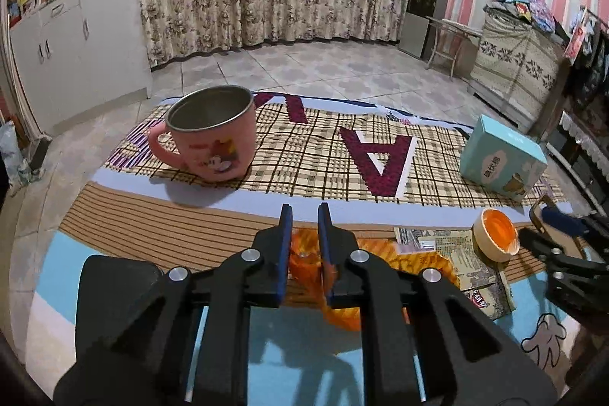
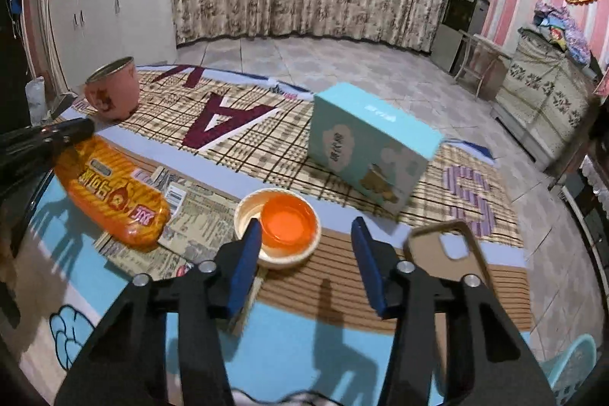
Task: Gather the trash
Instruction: 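Close the left tool on the orange snack bag while the right tool grasps the orange lid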
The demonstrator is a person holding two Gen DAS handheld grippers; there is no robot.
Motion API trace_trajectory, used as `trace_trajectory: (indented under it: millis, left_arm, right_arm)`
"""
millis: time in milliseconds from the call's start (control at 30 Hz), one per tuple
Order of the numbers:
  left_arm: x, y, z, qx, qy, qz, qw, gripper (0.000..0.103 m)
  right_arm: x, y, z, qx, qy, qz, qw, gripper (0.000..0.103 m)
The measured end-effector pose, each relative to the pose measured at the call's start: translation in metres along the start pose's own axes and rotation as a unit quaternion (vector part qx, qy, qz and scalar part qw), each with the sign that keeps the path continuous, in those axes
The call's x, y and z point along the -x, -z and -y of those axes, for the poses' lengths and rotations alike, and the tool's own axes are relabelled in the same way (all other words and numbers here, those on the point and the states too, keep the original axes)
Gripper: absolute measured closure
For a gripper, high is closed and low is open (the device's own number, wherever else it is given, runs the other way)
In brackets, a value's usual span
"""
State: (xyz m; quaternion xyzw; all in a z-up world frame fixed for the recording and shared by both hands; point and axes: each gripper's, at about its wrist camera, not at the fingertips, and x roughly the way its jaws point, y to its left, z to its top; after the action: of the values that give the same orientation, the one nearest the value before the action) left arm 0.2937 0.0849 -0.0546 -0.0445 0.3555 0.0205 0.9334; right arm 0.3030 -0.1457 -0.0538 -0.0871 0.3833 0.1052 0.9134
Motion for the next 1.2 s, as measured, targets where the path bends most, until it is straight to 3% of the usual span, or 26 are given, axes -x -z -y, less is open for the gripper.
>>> trace_trajectory:
  millis: [133, 433, 700, 867, 967, 1200]
  left_arm:
    - [-0.001, -0.001, -0.003, 0.005, 0.005, -0.001, 1.0, 0.091]
    - [0.0, 0.001, 0.006, -0.003, 0.011, 0.001, 0.9999, 0.091]
    - [-0.003, 0.003, 0.002, 0.004, 0.004, -0.006, 1.0, 0.09]
    - [0.002, 0.002, -0.003, 0.007, -0.008, -0.003, 0.9999, 0.056]
    - [0.002, 0.002, -0.007, 0.009, -0.016, -0.008, 0.9998, 0.042]
    - [-0.025, 0.019, -0.006, 0.025, -0.005, -0.07, 0.9972, 0.039]
  right_arm:
    - [-0.012, -0.003, -0.01, 0.017, -0.004, -0.012, 1.0, 0.064]
    - [-0.035, -0.003, -0.025, 0.043, -0.02, -0.045, 0.998, 0.09]
    - [-0.025, -0.004, -0.021, 0.033, -0.021, -0.013, 0.999, 0.096]
    - [0.002, -0.005, -0.003, 0.0, -0.018, 0.022, 1.0, 0.096]
    - [0.02, 0.002, 0.007, -0.009, -0.009, 0.03, 0.999, 0.096]
    - [0.049, 0.036, 0.03, -0.027, 0.013, 0.03, 0.999, 0.096]
